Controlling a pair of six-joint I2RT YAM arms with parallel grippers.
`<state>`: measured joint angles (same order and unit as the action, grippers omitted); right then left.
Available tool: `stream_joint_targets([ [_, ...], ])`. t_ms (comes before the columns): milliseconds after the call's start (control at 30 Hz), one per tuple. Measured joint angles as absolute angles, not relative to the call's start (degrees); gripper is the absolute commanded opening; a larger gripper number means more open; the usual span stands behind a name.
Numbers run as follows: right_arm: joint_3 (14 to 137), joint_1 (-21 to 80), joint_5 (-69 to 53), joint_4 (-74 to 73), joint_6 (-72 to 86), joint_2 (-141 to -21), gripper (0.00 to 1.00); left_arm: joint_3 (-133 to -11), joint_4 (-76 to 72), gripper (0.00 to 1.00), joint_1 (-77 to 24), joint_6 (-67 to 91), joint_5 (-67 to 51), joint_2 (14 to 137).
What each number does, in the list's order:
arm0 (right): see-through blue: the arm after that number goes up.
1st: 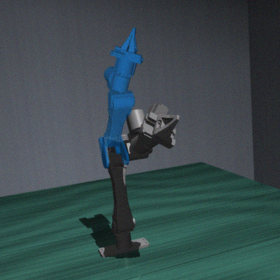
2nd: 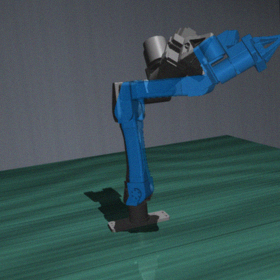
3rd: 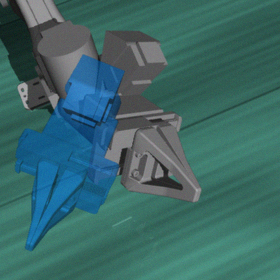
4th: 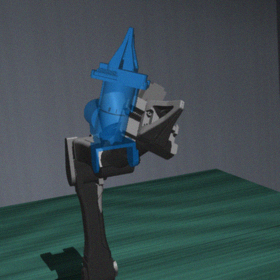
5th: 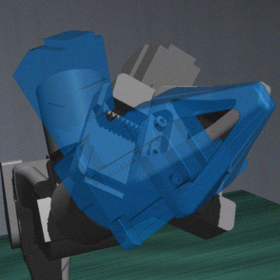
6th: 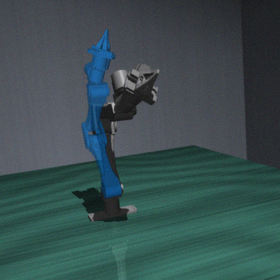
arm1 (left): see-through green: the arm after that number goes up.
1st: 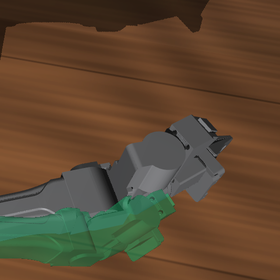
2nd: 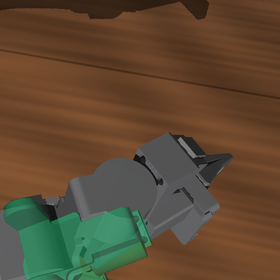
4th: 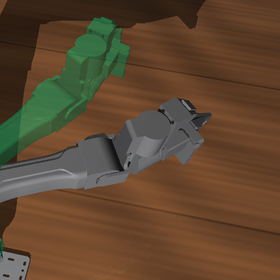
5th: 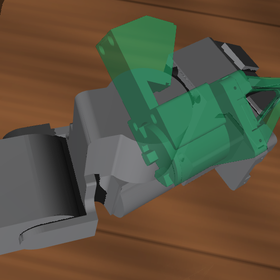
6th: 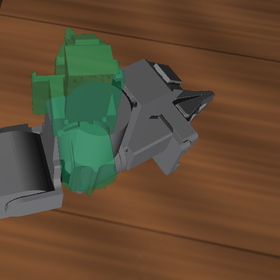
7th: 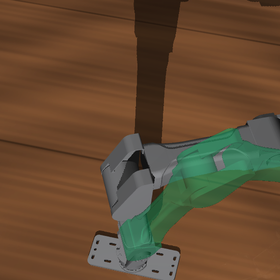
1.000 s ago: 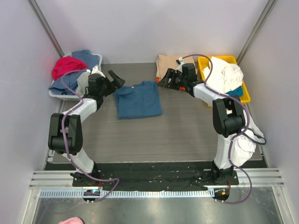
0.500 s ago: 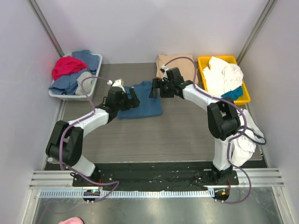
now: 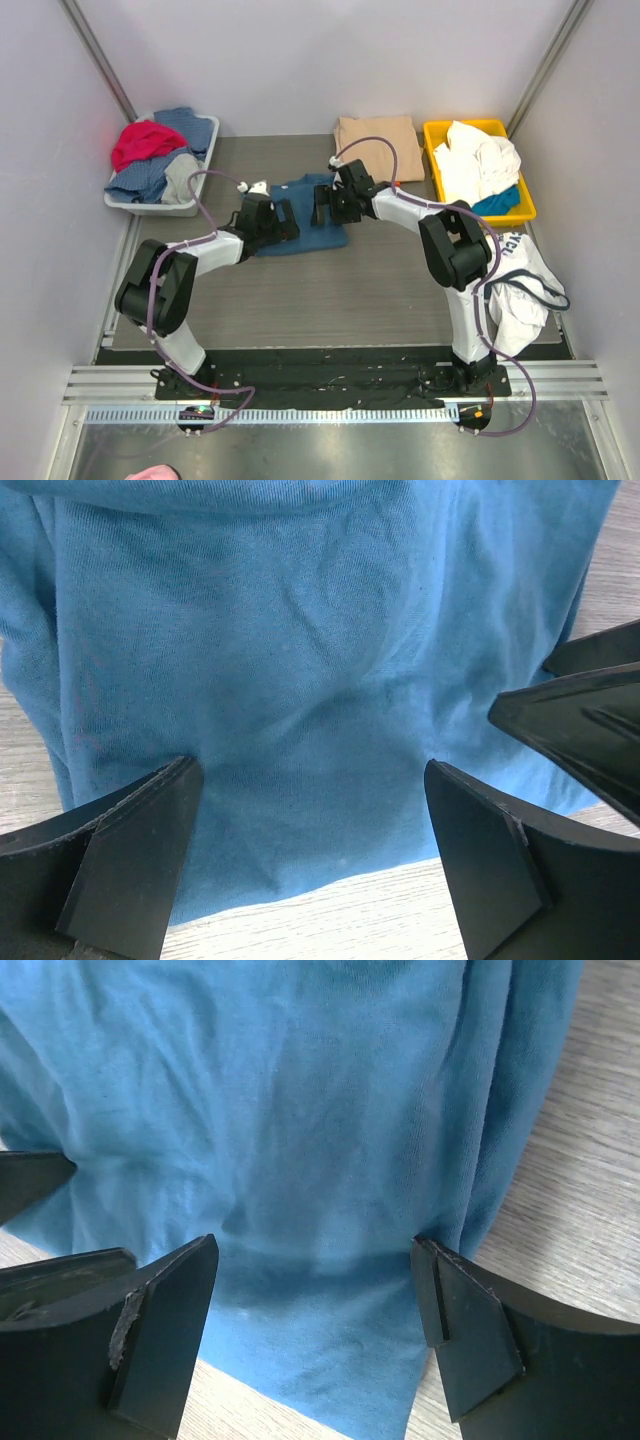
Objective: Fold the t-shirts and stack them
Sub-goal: Fold the tshirt
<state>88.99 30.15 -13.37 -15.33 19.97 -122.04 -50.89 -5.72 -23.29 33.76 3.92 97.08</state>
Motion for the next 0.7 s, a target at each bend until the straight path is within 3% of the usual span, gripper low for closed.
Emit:
stream_joint_targets([
  [700,76.1,31.5,-10.6,-7.7,20.3,-115.3,0.87,-38.4,-12.2,1.0,-25.1,35.9,4.9,88.9],
])
